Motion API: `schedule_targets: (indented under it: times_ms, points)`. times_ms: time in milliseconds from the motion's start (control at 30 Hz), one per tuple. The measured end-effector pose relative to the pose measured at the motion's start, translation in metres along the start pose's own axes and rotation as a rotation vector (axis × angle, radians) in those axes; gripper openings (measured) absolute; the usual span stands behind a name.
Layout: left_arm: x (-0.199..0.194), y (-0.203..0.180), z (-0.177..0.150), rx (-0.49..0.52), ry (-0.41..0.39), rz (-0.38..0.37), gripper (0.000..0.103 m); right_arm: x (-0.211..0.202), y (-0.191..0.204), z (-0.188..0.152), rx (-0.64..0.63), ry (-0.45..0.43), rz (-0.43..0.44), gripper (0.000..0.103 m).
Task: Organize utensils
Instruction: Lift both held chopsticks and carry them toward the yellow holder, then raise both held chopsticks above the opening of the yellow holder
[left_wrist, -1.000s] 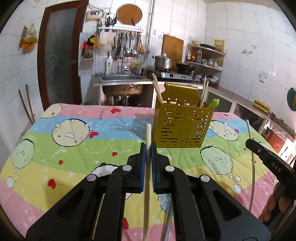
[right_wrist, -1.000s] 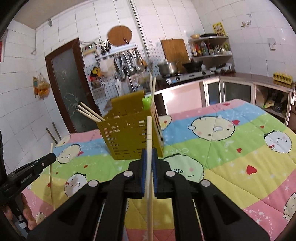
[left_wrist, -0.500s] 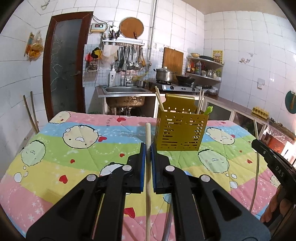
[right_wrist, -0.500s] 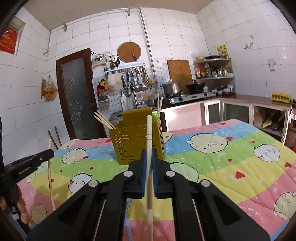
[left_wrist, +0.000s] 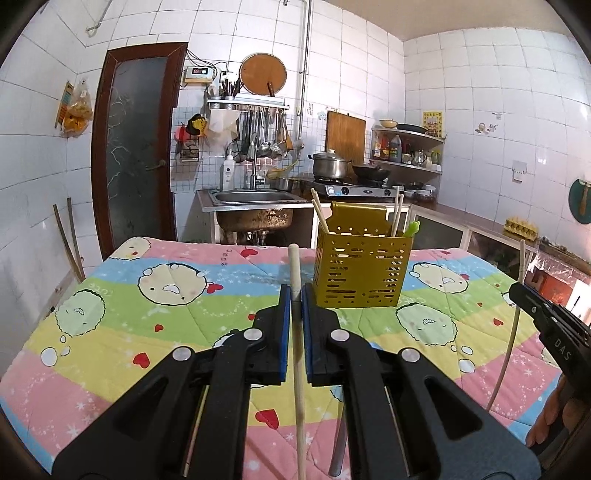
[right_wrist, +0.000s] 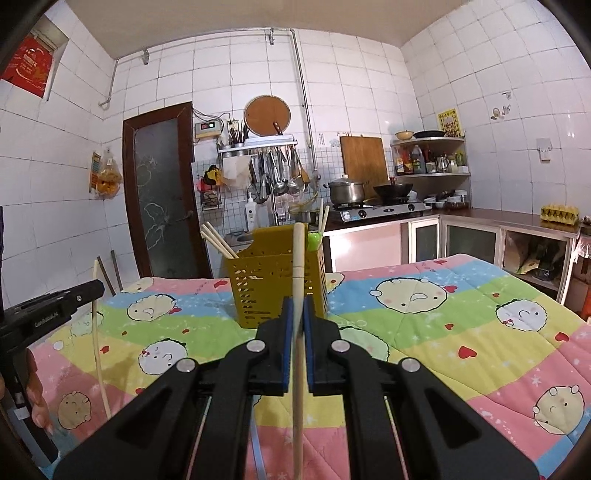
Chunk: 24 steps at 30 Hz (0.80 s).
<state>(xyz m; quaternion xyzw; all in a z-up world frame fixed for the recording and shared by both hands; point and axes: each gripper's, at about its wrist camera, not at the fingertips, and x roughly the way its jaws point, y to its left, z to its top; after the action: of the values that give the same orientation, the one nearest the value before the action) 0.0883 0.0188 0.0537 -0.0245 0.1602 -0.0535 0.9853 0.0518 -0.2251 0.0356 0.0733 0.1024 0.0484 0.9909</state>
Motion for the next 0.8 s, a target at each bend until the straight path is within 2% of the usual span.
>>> schedule_targets:
  times_ms: [433,800]
  points:
    - [0.010,-0.001,0.011,-0.018,0.022,-0.026,0.004,0.015,-0.005,0.013,0.020,0.019,0.018,0.006]
    - [0.024,-0.011,0.047,0.008,-0.016,-0.031,0.004,0.037,-0.013,0.044,0.049,-0.003,0.024,0.006]
